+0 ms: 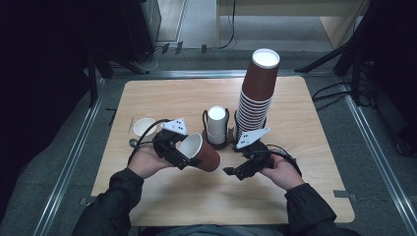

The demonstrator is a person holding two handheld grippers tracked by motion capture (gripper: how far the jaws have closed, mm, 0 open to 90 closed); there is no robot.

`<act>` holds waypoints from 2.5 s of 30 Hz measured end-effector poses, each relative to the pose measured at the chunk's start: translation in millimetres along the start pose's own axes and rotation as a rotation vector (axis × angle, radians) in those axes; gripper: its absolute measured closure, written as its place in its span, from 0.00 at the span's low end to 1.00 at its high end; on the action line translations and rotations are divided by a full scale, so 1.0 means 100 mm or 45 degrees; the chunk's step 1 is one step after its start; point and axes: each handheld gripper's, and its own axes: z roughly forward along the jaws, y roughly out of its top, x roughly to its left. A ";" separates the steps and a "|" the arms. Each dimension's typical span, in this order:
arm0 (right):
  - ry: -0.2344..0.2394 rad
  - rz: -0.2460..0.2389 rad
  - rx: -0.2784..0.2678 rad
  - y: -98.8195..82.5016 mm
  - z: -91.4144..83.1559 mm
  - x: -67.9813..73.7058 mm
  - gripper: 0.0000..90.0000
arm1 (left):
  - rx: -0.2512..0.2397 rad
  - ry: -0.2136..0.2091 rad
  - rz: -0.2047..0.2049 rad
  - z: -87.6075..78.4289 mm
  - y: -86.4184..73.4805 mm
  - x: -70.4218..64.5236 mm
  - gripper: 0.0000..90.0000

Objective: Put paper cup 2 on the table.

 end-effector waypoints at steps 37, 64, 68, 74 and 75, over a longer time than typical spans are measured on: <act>-0.087 0.018 -0.011 -0.14 -0.15 -0.16 0.18 | 0.237 0.162 -0.101 -0.36 -0.33 0.24 0.11; -0.107 0.040 0.027 -0.17 -0.11 -0.25 0.18 | 0.316 0.262 -0.203 -0.77 -0.69 0.41 0.10; -0.106 0.039 0.033 -0.17 -0.10 -0.26 0.18 | 0.338 0.286 -0.233 -0.83 -0.74 0.43 0.10; -0.106 0.041 0.032 -0.17 -0.10 -0.26 0.18 | 0.381 0.325 -0.272 -0.88 -0.81 0.46 0.10; -0.107 0.042 0.032 -0.17 -0.10 -0.26 0.18 | 0.392 0.328 -0.269 -0.88 -0.82 0.46 0.10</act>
